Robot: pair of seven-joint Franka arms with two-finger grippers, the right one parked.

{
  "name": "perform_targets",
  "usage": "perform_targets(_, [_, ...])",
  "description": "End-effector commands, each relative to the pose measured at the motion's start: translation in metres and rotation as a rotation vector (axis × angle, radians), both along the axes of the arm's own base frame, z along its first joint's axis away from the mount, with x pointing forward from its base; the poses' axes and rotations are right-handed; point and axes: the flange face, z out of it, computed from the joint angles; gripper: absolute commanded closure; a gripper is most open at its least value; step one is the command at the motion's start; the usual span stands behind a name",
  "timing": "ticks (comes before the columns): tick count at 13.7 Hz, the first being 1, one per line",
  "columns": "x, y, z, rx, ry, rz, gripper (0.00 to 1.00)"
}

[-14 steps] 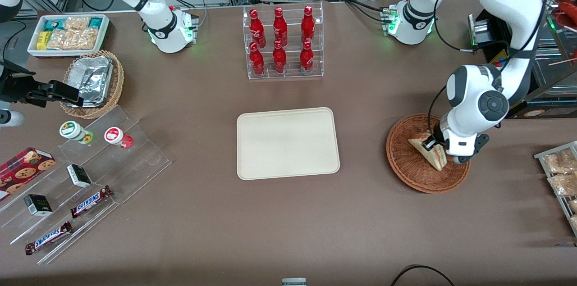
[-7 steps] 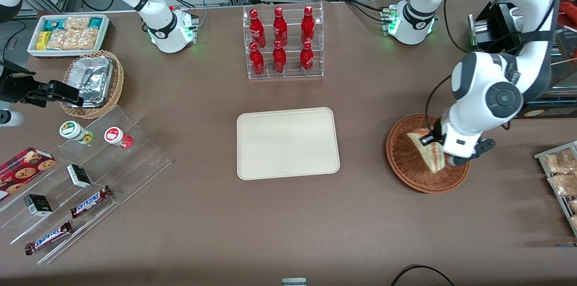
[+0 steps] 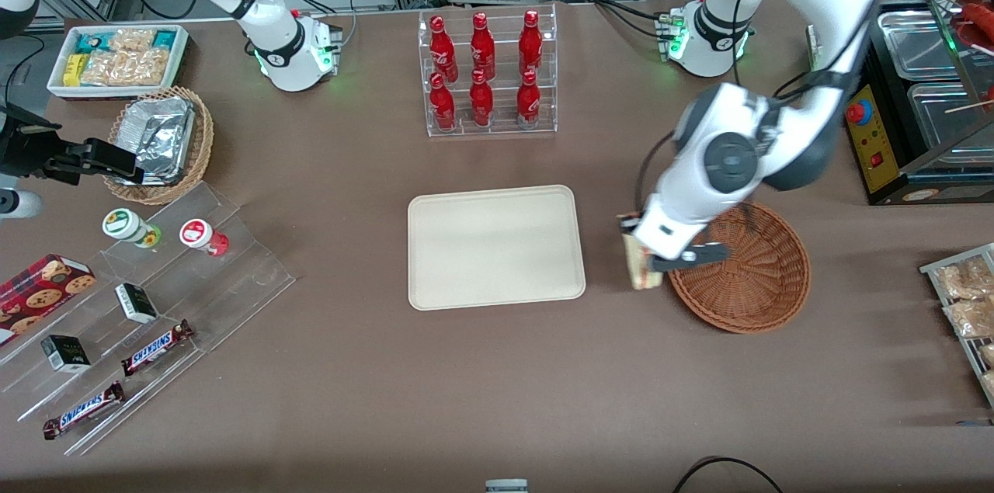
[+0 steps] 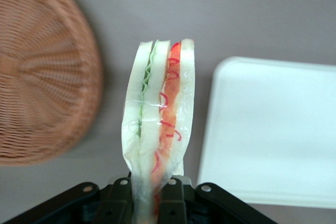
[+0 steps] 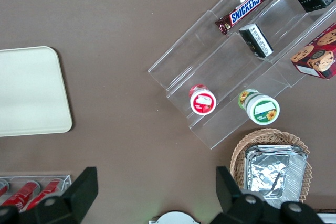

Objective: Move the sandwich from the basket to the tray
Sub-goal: 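Carry the sandwich with the left gripper over to the cream tray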

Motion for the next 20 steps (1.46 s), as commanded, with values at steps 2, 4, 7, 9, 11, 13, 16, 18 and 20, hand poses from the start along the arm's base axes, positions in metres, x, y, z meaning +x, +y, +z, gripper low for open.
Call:
perform_targets(2, [-0.003, -0.090, -0.016, -0.012, 0.032, -0.033, 1.00])
perform_targets(4, [-0.019, -0.138, -0.031, -0.014, 0.045, -0.043, 1.00])
perform_targets(7, [-0.031, -0.182, -0.046, 0.032, 0.022, -0.021, 1.00])
perform_targets(9, [-0.042, -0.214, -0.052, 0.019, 0.018, -0.044, 1.00])
perform_targets(11, [-0.044, -0.233, -0.063, 0.021, 0.007, -0.038, 1.00])
perform_targets(13, [-0.044, -0.249, -0.072, 0.035, -0.026, -0.027, 1.00])
perform_targets(16, [-0.039, -0.252, -0.091, 0.052, -0.029, -0.010, 1.00])
perform_targets(18, [-0.042, -0.254, -0.095, 0.061, -0.032, -0.019, 1.00])
perform_targets(20, [-0.039, -0.251, -0.104, 0.069, -0.029, -0.013, 1.00])
